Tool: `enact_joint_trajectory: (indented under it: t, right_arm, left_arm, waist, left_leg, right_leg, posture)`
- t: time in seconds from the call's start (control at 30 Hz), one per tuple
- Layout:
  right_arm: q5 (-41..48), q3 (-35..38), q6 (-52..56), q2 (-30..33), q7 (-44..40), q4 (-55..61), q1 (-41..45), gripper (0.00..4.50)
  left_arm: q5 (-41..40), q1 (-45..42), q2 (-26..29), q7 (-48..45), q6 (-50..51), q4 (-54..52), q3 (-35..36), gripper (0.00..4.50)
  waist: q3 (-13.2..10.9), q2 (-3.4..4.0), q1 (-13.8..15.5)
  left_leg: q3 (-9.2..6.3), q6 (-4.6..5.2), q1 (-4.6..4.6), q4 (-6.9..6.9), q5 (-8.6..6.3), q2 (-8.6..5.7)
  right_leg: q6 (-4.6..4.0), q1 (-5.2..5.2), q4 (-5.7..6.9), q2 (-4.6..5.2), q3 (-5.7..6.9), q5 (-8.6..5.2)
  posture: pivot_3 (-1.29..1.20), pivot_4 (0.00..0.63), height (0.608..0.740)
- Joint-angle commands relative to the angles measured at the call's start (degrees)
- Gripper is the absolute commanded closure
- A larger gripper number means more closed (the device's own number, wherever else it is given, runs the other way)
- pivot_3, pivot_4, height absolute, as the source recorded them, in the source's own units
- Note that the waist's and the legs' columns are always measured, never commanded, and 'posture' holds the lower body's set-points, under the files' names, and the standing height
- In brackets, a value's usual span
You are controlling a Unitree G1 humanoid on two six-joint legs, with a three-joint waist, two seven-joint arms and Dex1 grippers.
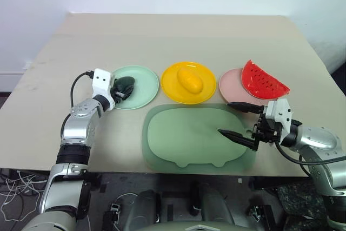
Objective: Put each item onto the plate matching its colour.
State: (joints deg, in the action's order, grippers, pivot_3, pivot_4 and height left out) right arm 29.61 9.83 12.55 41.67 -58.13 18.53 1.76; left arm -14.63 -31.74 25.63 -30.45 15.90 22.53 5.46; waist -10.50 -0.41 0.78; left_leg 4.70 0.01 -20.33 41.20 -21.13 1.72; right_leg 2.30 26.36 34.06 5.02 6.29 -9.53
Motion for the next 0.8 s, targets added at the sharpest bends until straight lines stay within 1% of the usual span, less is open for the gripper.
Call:
enact_joint_trajectory:
  t: [0.03, 0.1, 0.17, 0.27, 0.37, 0.47, 0.53, 0.6, 0.63, 0.7, 0.8]
  right_arm:
    - [0.40, 1.84, 0.02, 0.32, 1.73, 3.98, -0.48, 0.00]
    - [0.70, 2.05, 0.41, 0.40, 2.27, 4.82, -0.79, 0.00]
    - [1.05, 2.85, 0.13, 0.78, 1.73, 4.45, -1.26, 0.00]
    - [0.90, 2.76, 0.06, 0.60, 1.87, 4.58, -1.40, 0.00]
    - [1.03, 3.37, -0.66, 0.61, 0.91, 2.85, -1.34, 0.00]
    - [0.10, 3.83, -2.50, 0.37, 0.06, 1.88, -3.05, 0.00]
    - [-0.19, 4.59, -3.18, 0.36, -0.06, 1.46, -4.68, 0.00]
    - [-0.62, 5.93, -4.49, 0.54, -0.29, 0.06, -6.27, 0.00]
    - [-0.77, 6.84, -5.54, 0.53, -0.49, -1.14, -7.02, 0.00]
    - [-1.06, 7.98, -7.19, 0.34, -0.63, -2.22, -8.42, 0.00]
    - [-1.28, 10.69, -9.88, 0.47, -2.07, -5.54, -11.07, 0.00]
  left_arm:
    - [-1.76, -1.75, 1.11, -0.71, -0.21, -4.67, 2.61, 0.03]
    - [-2.02, -1.59, 2.10, -1.17, -0.15, -7.72, 3.10, 0.03]
    - [-3.90, -1.28, 3.03, -0.30, 2.73, -14.23, 4.93, 0.03]
    - [-6.70, -0.35, 4.74, -0.90, 5.89, -19.66, 7.49, 0.03]
    - [-9.82, 3.67, 10.73, -2.18, 11.55, -27.98, 12.59, 0.03]
    - [-14.48, 8.75, 15.09, -5.77, 14.01, -32.23, 18.50, 0.03]
    - [-16.29, 13.09, 17.51, -9.39, 13.47, -32.92, 21.97, 0.03]
    - [-18.02, 19.68, 20.40, -18.09, 10.63, -30.76, 25.94, 0.03]
    - [-18.89, 22.47, 20.25, -21.97, 6.98, -28.66, 28.34, 0.03]
    - [-20.77, 25.39, 19.13, -26.96, 1.47, -25.34, 31.72, 0.03]
    - [-21.74, 31.05, 17.28, -33.79, -3.61, -20.61, 33.47, 0.03]
  waist:
    - [0.00, 0.00, 0.00]
    - [-0.01, -0.01, 0.00]
    - [-0.02, -0.03, 0.00]
    - [-0.02, -0.03, -0.01]
    - [-0.02, -0.03, -0.27]
    - [-0.03, -0.02, -0.32]
    - [-0.03, -0.02, 0.03]
    - [-0.02, -0.01, -0.05]
    - [-0.02, 0.00, -0.04]
    - [-0.03, -0.01, 0.05]
    - [-0.01, -0.01, 0.07]
  left_leg:
    - [-0.01, 0.00, 0.00, 0.00, 0.00, 0.00]
    - [-0.04, 0.00, -0.01, 0.00, 0.00, 0.02]
    - [-0.10, 0.00, -0.02, 0.00, 0.00, 0.02]
    - [-0.13, 0.00, 0.00, 0.00, 0.00, 0.04]
    - [-0.11, -0.01, 0.04, -0.03, 0.00, 0.05]
    - [-0.10, -0.01, 0.06, -0.08, 0.00, 0.08]
    - [-0.11, -0.01, 0.06, -0.08, 0.00, 0.09]
    - [-0.11, -0.01, 0.04, -0.05, 0.00, 0.08]
    - [-0.07, -0.01, 0.06, -0.05, 0.00, 0.09]
    - [-0.05, -0.01, 0.00, -0.05, 0.00, 0.11]
    - [-0.05, -0.02, -0.02, -0.04, 0.00, 0.11]
  right_leg:
    - [0.00, 0.01, 0.00, 0.00, 0.00, 0.00]
    - [0.00, 0.02, 0.01, 0.00, 0.00, 0.00]
    - [0.00, 0.02, 0.01, 0.00, 0.00, 0.00]
    - [0.00, 0.01, 0.01, 0.01, -0.01, 0.00]
    - [0.00, 0.03, 0.04, 0.00, -0.04, 0.00]
    - [-0.01, 0.06, 0.05, -0.02, -0.05, -0.01]
    - [-0.01, 0.05, 0.05, -0.02, -0.05, -0.01]
    - [0.00, 0.04, 0.03, 0.01, -0.04, -0.02]
    - [-0.01, 0.04, 0.03, 0.00, -0.05, -0.03]
    - [-0.12, 0.10, 0.00, 0.00, -0.04, -0.10]
    - [-0.18, 0.08, -0.02, 0.00, -0.01, -0.15]
  posture:
    - [0.00, 0.150, 0.733]
    - [0.00, 0.150, 0.733]
    - [0.00, 0.150, 0.733]
    - [0.00, 0.150, 0.733]
    - [0.00, 0.150, 0.733]
    - [0.00, 0.150, 0.733]
    - [0.00, 0.150, 0.733]
    - [0.00, 0.150, 0.733]
    - [0.00, 0.150, 0.733]
    - [0.00, 0.150, 0.733]
    - [0.00, 0.150, 0.733]
